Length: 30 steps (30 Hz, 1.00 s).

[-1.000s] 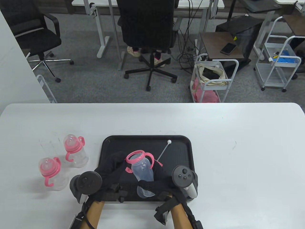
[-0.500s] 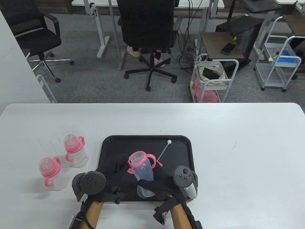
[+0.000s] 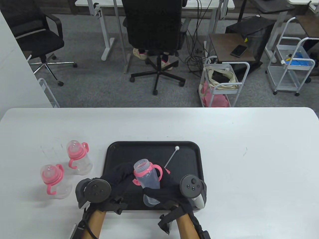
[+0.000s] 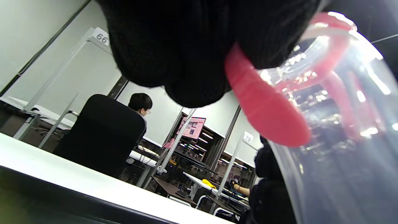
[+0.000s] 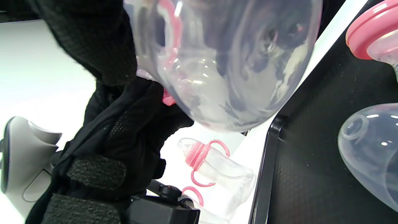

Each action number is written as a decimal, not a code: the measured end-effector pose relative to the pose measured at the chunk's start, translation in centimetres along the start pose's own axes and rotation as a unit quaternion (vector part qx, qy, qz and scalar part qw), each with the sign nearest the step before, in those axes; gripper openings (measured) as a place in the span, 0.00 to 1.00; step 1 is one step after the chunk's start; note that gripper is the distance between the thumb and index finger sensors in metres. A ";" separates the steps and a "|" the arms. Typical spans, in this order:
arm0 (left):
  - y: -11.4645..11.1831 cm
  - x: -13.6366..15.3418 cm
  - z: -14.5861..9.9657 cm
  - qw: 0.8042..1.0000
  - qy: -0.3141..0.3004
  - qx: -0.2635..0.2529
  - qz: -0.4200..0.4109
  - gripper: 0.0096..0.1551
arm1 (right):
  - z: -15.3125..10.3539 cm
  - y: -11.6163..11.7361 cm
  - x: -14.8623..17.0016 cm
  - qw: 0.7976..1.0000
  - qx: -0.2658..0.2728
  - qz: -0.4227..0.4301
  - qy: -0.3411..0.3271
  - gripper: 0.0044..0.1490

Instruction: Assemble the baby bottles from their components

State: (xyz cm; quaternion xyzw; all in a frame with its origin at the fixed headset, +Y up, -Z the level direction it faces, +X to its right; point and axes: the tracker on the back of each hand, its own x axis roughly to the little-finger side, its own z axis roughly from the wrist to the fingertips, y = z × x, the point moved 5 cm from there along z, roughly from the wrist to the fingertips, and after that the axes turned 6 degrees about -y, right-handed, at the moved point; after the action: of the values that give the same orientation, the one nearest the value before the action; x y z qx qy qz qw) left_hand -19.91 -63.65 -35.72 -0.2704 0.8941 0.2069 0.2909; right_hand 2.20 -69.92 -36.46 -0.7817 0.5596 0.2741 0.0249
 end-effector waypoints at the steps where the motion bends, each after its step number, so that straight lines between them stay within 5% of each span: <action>1: 0.0 -0.1 0.0 1.000 -0.005 -0.004 -0.007 0.22 | 0.0 0.0 0.0 1.000 -0.005 0.016 -0.003 0.67; 14: 0.1 -1.1 0.4 0.996 -0.020 0.007 -0.088 0.22 | -0.3 0.2 0.5 0.985 -0.039 0.170 0.007 0.63; 23: -0.4 -2.4 0.8 0.997 -0.021 0.023 -0.069 0.32 | -1.0 -3.8 1.1 0.980 -0.028 0.196 -0.012 0.64; 30: 0.2 0.3 0.1 0.998 0.041 0.015 -0.049 0.35 | -1.7 -8.4 1.5 0.986 0.027 0.162 -0.027 0.64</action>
State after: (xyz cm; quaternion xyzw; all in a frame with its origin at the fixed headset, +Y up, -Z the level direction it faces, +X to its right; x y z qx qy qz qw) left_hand -20.15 -63.55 -35.96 -0.3177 0.8941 0.1676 0.2676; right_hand 10.73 -68.67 -37.97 -0.6720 0.6854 0.2799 0.0159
